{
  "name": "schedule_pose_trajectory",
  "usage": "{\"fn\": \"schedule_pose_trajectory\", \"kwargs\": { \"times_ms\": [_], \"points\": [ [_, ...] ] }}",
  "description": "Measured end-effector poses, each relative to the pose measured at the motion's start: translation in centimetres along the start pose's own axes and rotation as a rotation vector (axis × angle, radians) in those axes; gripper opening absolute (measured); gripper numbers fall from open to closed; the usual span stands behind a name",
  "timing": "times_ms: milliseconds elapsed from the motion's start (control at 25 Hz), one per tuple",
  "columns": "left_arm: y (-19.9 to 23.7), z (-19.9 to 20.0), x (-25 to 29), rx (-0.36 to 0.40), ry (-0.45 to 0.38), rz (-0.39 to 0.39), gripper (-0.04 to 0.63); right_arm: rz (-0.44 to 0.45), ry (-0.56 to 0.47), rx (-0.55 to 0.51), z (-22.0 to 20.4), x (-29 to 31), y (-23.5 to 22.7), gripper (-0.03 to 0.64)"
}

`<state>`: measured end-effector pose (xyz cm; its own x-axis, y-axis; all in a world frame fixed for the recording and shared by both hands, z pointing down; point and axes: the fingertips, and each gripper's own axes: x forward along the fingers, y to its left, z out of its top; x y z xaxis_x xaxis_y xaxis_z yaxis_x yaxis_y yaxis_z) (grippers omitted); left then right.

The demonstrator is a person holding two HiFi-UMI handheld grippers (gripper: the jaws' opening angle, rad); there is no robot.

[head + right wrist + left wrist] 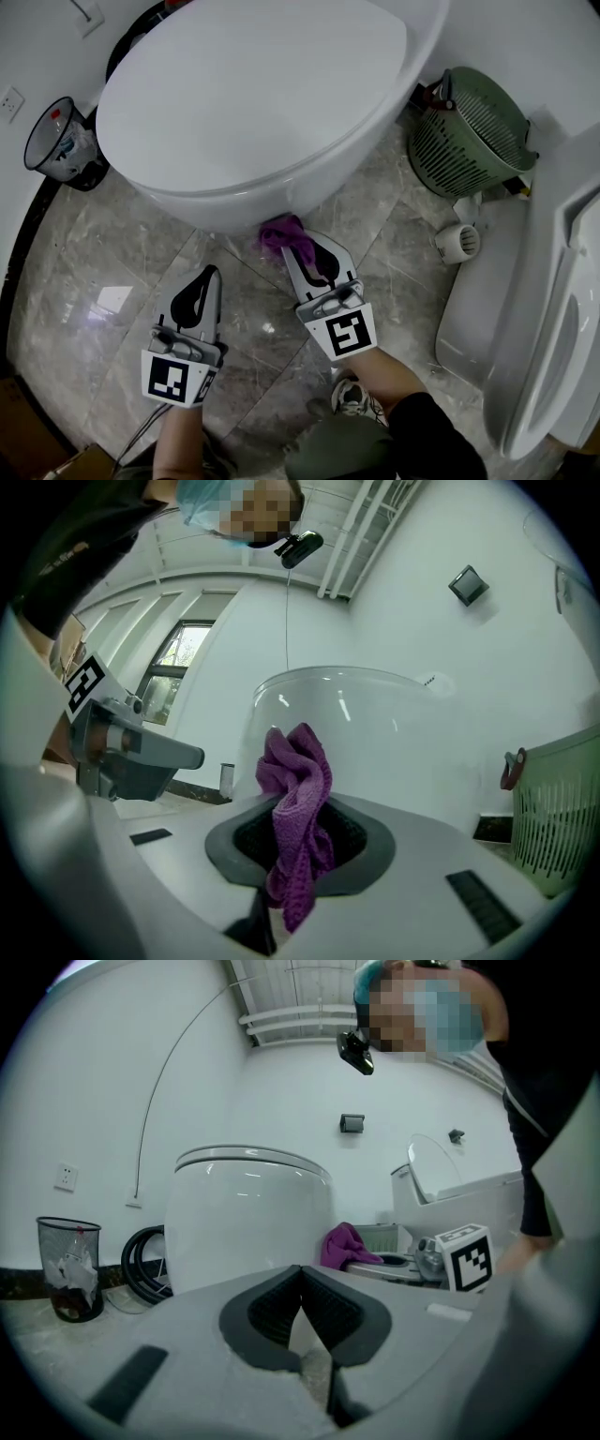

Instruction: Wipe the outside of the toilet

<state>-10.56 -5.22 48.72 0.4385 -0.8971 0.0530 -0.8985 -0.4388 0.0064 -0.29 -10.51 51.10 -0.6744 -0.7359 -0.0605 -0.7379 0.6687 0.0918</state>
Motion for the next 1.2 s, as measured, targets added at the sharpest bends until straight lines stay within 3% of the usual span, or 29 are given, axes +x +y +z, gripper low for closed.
{"fn": "schedule_pose_trajectory", "kwargs": {
  "times_ms": [360, 840, 1000, 1200],
  "points": [
    [-3.1, -1.2, 1.7, -0.007, 0.039, -0.025, 0.006, -0.075, 0.011, -0.028, -1.0, -1.4, -9.1, 0.069],
    [-6.0, -2.4, 3.5, -0.020, 0.081, -0.057, 0.008, -0.385, 0.119, -0.066, -3.2, 1.0, -28.6, 0.067],
    [-6.7, -3.4, 3.7, -0.021, 0.135, -0.064, 0.006, -0.479, 0.145, 0.026, -3.4, 2.3, -33.9, 0.067],
    [-7.3, -3.9, 3.3, -0.035, 0.141, -0.061, 0.008, -0.591, 0.177, 0.153, -4.0, 3.1, -37.3, 0.067]
  ]
}}
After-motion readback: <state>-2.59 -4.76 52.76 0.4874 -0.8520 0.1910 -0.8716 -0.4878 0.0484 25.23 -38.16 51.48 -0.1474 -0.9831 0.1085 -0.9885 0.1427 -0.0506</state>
